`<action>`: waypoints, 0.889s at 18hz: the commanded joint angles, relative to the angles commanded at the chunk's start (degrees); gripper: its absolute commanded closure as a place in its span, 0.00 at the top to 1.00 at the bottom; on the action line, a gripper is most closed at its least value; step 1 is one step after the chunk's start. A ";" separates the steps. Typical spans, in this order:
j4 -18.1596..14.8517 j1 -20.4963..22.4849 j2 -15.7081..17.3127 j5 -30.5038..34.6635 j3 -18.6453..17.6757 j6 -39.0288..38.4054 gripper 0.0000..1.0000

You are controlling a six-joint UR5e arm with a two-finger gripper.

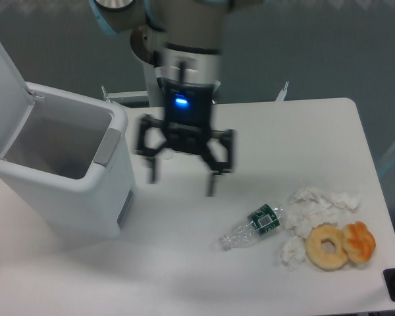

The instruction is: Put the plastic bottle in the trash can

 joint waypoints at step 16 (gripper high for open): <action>-1.76 9.86 -14.59 17.49 0.07 37.47 1.00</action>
